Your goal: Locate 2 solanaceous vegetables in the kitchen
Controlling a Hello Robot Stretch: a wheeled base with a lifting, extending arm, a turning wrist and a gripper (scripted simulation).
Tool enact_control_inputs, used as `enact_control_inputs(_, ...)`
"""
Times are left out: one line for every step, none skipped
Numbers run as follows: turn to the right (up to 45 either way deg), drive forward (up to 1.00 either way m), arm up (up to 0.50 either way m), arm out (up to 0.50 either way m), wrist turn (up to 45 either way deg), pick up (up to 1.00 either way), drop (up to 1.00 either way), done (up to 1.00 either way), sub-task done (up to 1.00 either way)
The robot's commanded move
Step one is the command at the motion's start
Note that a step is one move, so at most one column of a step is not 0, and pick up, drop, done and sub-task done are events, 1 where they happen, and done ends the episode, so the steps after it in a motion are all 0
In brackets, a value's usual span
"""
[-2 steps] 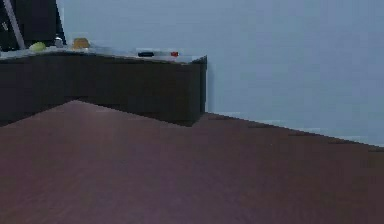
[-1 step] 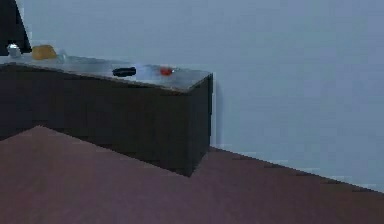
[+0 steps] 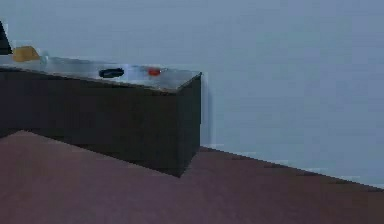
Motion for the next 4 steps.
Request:
enact_control_inputs(0.0, 1.00, 0.00, 0.00, 0.0, 0.00, 0.00, 0.00, 0.00)
enact_control_inputs(27.0, 0.00, 0.00, 0.00, 0.0, 0.00, 0.00, 0.00, 0.00)
enact_control_inputs(0.0, 0.05, 0.00, 0.00, 0.0, 0.00, 0.00, 0.00, 0.00)
enact_control_inputs(-45.0, 0.00, 0.00, 0.00, 0.0, 0.00, 0.00, 0.00, 0.00)
